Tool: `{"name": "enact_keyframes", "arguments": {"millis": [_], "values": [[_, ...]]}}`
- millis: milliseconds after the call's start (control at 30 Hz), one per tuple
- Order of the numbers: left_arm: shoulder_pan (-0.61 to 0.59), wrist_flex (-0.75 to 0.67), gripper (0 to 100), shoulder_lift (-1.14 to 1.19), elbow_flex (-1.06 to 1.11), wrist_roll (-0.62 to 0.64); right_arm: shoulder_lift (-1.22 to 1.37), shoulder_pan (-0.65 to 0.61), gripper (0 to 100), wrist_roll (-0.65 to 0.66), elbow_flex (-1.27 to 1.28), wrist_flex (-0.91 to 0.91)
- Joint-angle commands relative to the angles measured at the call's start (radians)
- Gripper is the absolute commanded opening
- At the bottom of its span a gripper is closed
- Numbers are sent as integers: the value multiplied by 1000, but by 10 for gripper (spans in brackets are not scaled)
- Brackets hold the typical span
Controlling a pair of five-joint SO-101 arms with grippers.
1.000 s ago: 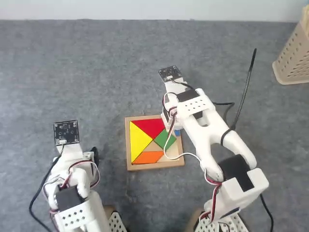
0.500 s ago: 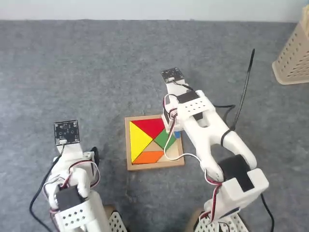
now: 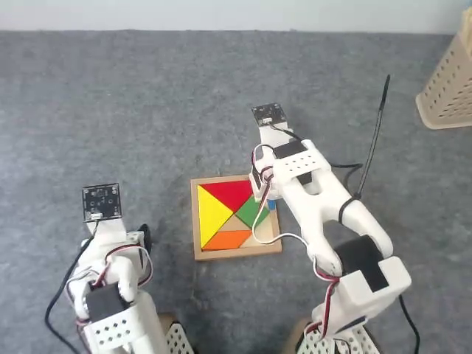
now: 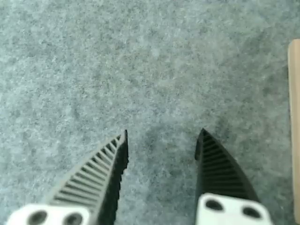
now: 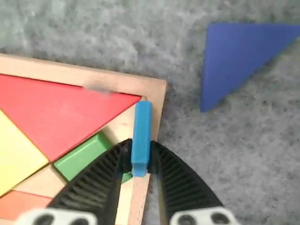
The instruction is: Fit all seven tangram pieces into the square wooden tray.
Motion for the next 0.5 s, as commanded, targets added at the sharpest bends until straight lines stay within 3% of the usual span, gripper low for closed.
{"name": "enact_keyframes", "arguments": {"millis": [0,100,467], "values": [[6,3,225,-12,-5,9,-21,12,112,-8,-11,-8],[6,3,225,-12,-5,9,-27,12,156,-8,-11,-8],[6,3,225,-12,-5,9,-28,-61,156,-6,-43,-7]]}}
